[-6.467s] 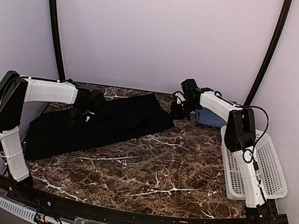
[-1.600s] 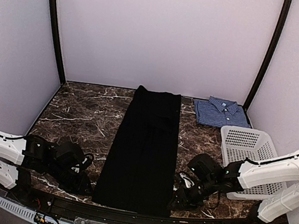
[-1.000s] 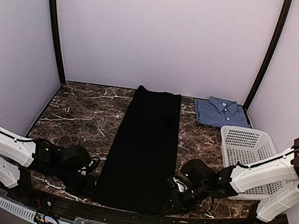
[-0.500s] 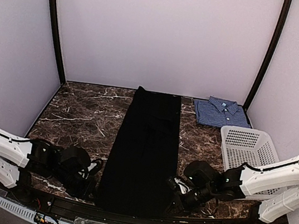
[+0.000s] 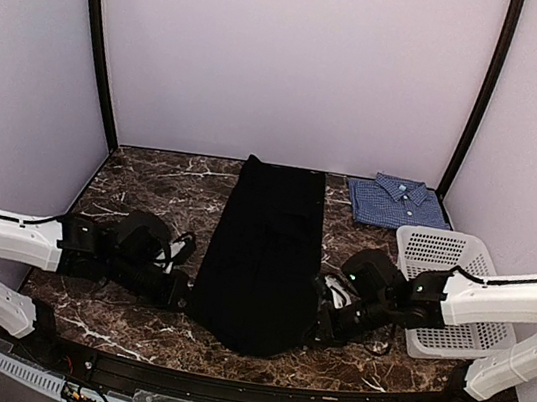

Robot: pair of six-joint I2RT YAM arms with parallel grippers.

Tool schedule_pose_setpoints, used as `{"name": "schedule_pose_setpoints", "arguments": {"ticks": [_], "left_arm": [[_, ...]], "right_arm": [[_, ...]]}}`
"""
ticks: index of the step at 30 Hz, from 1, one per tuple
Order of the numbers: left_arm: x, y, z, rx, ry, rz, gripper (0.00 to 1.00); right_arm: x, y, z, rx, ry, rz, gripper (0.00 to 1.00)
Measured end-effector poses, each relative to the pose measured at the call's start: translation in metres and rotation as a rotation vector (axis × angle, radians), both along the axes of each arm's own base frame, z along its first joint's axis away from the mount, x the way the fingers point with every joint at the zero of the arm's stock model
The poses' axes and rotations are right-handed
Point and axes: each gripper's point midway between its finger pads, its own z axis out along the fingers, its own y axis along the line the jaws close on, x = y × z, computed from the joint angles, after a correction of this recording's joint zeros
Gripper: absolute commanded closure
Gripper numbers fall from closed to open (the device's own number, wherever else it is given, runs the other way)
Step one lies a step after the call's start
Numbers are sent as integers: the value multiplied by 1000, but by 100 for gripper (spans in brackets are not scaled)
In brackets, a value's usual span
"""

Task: Fold and stack the mixed laundry pile
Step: Fold the rectangle-folded T-shirt at the center of the board.

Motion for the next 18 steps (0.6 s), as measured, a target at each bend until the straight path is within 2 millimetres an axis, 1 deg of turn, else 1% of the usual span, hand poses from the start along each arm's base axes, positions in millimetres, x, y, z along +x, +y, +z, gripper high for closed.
{"name": "schedule_pose_setpoints", "arguments": {"ticks": [4,5,7,10,11,13,14,17,18], "left_arm": [[46,-10,15,4,-77,21,100],[57,-13,19,4,-95,21,100],[82,-20,23,5,-127,26,100],[120,-21,27,11,-167,49,100],[133,-20,29,14,-181,58,100],[161,-18,32,17,-209,81,100],[176,-16,34,17,-222,93,100],[215,-12,37,10,-252,125,100],[224,-11,36,10,-258,131,100]], "right_arm": [[51,-4,23,18,-118,-45,100],[60,-5,27,21,-140,-50,100],[87,-7,35,27,-194,-66,100],[124,-16,38,9,-248,-94,100],[141,-16,39,1,-271,-92,100],[167,-24,40,-10,-291,-121,100],[177,-25,39,-12,-301,-126,100],[218,-29,37,-11,-324,-144,100],[229,-29,35,-9,-330,-146,100]]}}
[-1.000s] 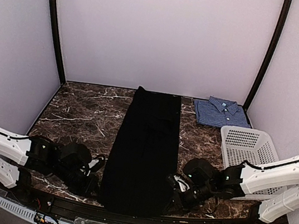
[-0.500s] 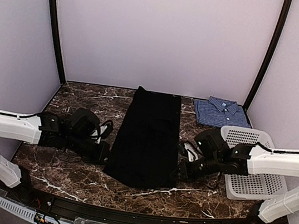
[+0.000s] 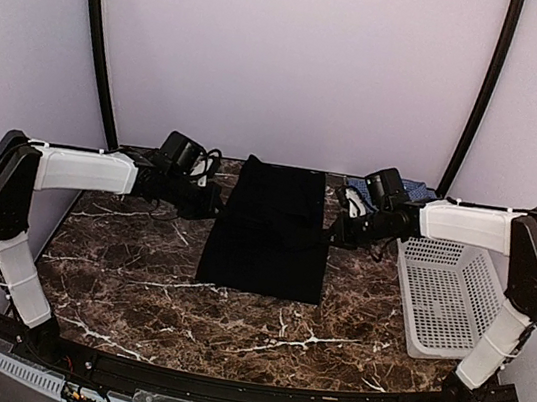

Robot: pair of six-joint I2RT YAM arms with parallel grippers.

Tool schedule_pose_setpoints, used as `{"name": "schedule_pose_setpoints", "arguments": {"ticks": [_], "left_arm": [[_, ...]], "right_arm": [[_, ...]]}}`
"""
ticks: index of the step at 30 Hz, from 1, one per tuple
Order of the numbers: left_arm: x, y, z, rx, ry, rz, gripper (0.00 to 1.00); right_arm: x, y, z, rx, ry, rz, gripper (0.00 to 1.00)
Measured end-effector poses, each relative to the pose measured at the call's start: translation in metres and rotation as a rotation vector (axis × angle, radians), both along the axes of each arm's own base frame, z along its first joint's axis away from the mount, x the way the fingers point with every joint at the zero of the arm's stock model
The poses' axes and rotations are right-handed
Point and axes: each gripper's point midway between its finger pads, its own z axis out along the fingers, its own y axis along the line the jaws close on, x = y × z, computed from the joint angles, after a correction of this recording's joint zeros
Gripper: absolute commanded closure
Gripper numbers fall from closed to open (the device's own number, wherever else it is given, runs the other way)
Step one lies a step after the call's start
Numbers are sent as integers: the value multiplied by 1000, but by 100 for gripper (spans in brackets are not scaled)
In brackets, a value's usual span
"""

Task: Fold and stack the mixed laundry pile
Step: Fold the rectangle-folded T-shirt at the center of the board.

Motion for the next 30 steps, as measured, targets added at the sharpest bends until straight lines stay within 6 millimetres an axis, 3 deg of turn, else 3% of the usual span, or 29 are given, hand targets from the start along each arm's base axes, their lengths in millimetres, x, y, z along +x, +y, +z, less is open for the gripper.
{"name": "schedule_pose_setpoints", "arguments": {"ticks": [2,7,14,22,23,27,30], "left_arm": [[24,1,-4,-4,-12,12,100],[60,-1,-26,-9,0,16,100],[76,0,-56,-9,38,15,100],[98,7,-55,-18,13,43,99],[102,6,-53,-21,7,46,91],[114,5,-51,-20,-10,47,61],[120,7,-48,-13,-11,51,48]], "right_arm": [[21,1,-5,3,-7,-3,100],[57,7,-26,15,2,8,100],[76,15,-45,21,14,28,100],[104,14,-40,32,-24,14,100],[108,15,-41,33,-28,16,99],[116,17,-48,25,-21,21,76],[115,14,-51,14,-7,21,54]]}}
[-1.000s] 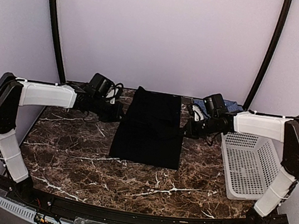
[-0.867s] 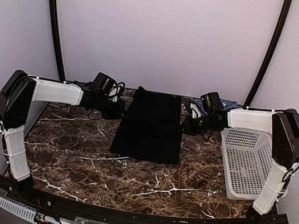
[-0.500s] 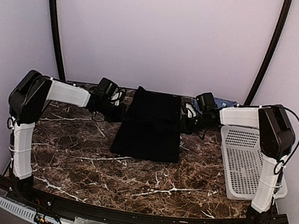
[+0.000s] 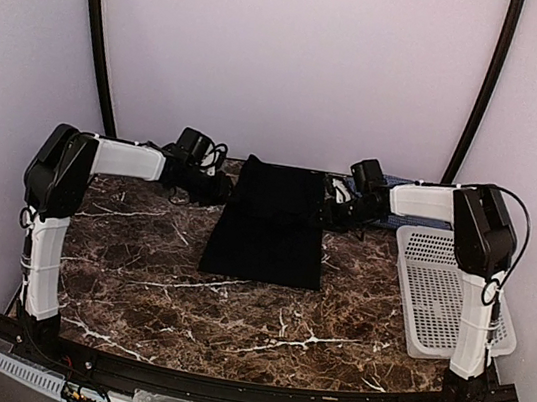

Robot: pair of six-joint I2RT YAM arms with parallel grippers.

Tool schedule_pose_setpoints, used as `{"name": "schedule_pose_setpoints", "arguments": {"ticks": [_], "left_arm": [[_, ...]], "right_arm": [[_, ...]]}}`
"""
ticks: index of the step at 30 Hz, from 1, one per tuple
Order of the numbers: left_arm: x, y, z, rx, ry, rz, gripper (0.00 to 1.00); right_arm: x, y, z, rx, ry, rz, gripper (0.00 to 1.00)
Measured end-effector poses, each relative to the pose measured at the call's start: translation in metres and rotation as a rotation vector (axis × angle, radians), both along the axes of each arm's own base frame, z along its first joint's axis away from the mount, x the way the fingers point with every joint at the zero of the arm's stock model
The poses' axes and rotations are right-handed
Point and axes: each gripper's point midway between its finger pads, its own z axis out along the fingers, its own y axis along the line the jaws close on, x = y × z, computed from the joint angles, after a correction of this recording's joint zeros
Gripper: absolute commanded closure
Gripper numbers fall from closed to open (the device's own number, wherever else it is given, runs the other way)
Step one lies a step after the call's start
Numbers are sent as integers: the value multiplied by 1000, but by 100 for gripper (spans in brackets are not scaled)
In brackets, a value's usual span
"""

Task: Fold and stack the mixed laundry pile
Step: Fold the rectangle-folded T-shirt at the center of the board, then smooth out the 2/3-rectangle-folded T-shirt at the center of the board.

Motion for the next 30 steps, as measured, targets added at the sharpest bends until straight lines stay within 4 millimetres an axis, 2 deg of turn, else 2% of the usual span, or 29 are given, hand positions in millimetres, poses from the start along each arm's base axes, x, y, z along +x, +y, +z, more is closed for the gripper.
{"name": "schedule_pose_setpoints", "arguments": {"ticks": [1,3,6,8,11,14,16,18,22,27,30], "left_arm": [[2,3,1,6,1,4,42],[6,10,7,15,-7,21,39],[7,30,23,27,-14,57,37],[7,42,41,35,-41,81,35],[-1,61,80,33,-101,109,32],[-18,68,109,12,-149,104,31],[-35,67,117,-4,-161,86,30],[-49,65,114,-8,-151,67,30],[-76,48,88,9,-95,9,29],[-103,2,70,-2,-59,-116,33],[-108,-30,60,-26,-43,-193,38]], "right_arm": [[-1,-2,1,-4,2,-1,50],[0,-6,8,-9,-4,-9,48],[3,-16,35,5,-36,-29,47],[6,-26,64,23,-78,-49,46],[8,-38,104,56,-145,-69,45],[-1,-43,124,99,-171,-60,45],[-17,-41,123,123,-149,-38,45],[-35,-37,113,131,-109,-13,45],[-74,-20,84,127,-14,49,46],[-123,1,57,128,77,118,49],[-142,1,48,138,117,115,49]]}}
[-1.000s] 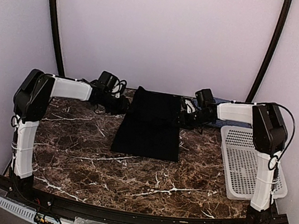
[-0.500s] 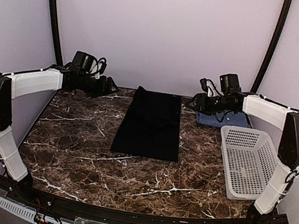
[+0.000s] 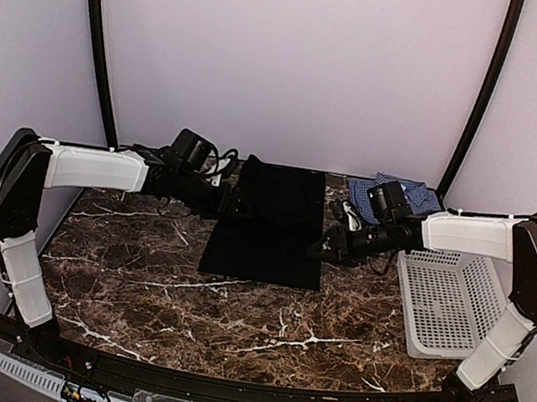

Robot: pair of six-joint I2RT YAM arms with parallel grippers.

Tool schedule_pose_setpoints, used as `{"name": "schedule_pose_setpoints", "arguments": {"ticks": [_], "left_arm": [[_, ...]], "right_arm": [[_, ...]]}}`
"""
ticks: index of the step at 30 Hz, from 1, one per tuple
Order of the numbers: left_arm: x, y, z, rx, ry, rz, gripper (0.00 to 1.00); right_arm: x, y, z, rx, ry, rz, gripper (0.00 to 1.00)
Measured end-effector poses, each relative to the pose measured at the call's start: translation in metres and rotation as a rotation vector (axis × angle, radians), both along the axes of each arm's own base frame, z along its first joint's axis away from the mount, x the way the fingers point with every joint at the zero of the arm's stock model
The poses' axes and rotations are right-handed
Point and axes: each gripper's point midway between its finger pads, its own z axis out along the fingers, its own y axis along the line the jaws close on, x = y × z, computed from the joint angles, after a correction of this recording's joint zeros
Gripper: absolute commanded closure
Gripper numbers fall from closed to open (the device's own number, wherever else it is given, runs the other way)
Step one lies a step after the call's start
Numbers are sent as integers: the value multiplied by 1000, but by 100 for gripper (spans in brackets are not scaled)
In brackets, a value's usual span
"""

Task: Fold and stack the mixed laundry pile
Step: Smooth out the 2/3-rectangle-folded T-shirt at the center of the board.

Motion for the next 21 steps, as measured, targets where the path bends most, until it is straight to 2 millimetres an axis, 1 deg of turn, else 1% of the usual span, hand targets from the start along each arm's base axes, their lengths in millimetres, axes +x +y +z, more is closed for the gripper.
{"name": "schedule_pose_setpoints", "arguments": {"ticks": [3,5,10,12,13,16,20,21], "left_arm": [[5,-28,-12,-25,22,-58,45],[13,-45,-22,-41,34,-87,47],[23,-70,-46,-65,67,-131,56],[26,-75,-51,-74,74,-137,59],[27,-79,-54,-81,76,-146,61],[31,-89,-62,-96,77,-162,65],[34,-99,-77,-101,82,-183,66],[35,-101,-80,-101,82,-184,66]], "right_arm": [[-11,-6,-6,7,28,-24,50],[-13,-7,-6,16,33,-35,52],[-11,0,-1,45,21,-44,67],[-11,4,-4,49,17,-33,73],[-11,8,-7,49,25,-30,76],[-13,16,-27,32,64,-21,81],[-11,22,-54,0,114,-23,85],[-11,23,-57,-2,117,-23,86]]}}
